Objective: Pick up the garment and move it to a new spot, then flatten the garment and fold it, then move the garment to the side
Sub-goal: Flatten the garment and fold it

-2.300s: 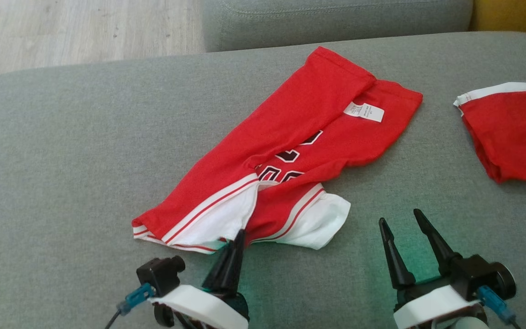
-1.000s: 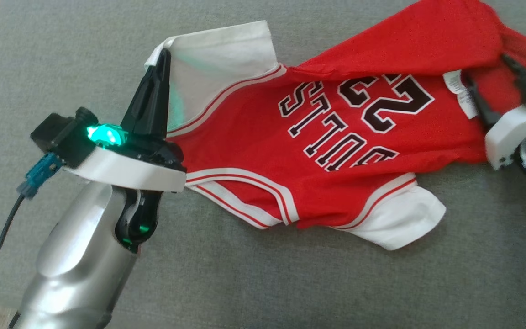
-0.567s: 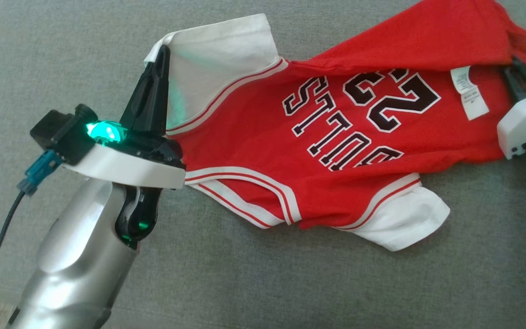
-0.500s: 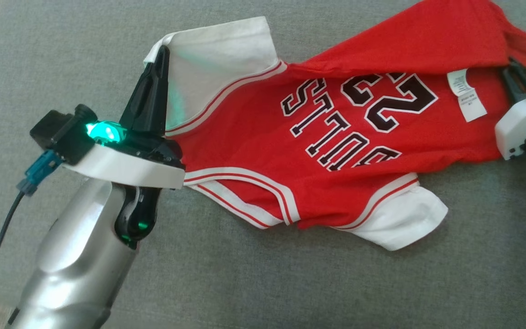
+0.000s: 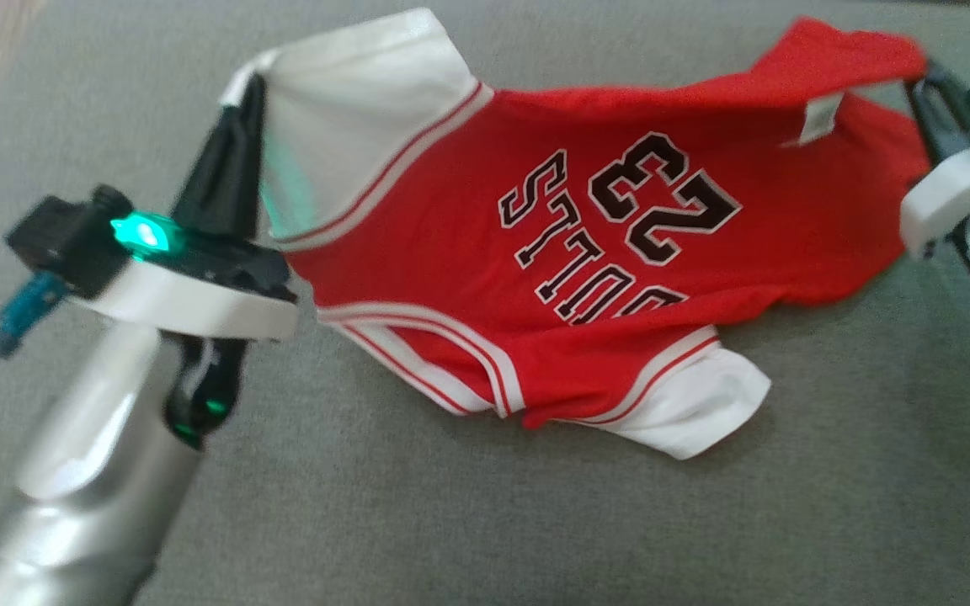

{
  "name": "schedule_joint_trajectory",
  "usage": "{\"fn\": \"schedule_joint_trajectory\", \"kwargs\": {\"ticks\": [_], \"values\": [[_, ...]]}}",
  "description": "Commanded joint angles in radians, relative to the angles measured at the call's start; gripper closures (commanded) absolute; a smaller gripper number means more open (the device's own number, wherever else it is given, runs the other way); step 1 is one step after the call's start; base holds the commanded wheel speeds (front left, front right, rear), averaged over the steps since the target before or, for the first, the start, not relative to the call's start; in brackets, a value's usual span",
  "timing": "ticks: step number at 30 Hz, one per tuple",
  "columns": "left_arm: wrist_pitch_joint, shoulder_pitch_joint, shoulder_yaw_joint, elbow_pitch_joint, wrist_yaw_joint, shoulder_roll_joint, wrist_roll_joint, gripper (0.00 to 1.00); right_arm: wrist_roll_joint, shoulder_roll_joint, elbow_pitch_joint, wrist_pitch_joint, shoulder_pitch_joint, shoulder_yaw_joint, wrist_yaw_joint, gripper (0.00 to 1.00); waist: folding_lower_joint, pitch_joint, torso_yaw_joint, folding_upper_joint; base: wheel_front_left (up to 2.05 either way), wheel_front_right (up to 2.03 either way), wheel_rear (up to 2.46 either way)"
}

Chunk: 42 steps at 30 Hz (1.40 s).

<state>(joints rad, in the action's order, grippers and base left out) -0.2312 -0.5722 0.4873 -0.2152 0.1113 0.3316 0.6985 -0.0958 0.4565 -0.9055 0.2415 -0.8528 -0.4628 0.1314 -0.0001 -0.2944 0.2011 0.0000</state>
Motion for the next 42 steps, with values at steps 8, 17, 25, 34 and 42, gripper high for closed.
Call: {"fn": "schedule_joint_trajectory", "kwargs": {"ticks": [8, 17, 25, 34, 42], "values": [[0.05, -0.177, -0.083, 0.091, 0.0, 0.145, -0.019, 1.0, 0.005, 0.059, 0.163, 0.02, -0.07, 0.077, -0.001, 1.0, 0.0001, 0.192, -0.075, 0.0, 0.0, 0.0, 0.0], [0.165, -0.389, -0.094, 0.157, 0.013, 0.201, 0.043, 1.0, -0.005, 0.136, 0.364, -0.083, -0.127, 0.092, -0.001, 1.0, 0.0001, 0.277, -0.14, 0.0, 0.0, 0.0, 0.0], [0.251, -0.598, -0.05, -0.033, 0.018, 0.174, 0.107, 1.0, -0.09, 0.092, 0.346, -0.185, -0.232, 0.023, -0.001, 1.0, 0.0001, 0.137, -0.168, 0.0, 0.0, 0.0, 0.0], [0.118, -0.887, 0.019, -0.265, 0.019, 0.138, 0.084, 1.0, -0.053, 0.049, 0.197, -0.098, -0.456, 0.011, -0.001, 1.0, 0.0001, -0.08, -0.186, 0.0, 0.0, 0.0, 0.0], [-0.02, -1.021, 0.09, -0.323, 0.019, 0.105, 0.106, 1.0, 0.148, 0.026, 0.126, 0.014, -0.567, 0.155, -0.001, 1.0, 0.0001, -0.156, -0.164, 0.0, 0.0, 0.0, 0.0]]}}
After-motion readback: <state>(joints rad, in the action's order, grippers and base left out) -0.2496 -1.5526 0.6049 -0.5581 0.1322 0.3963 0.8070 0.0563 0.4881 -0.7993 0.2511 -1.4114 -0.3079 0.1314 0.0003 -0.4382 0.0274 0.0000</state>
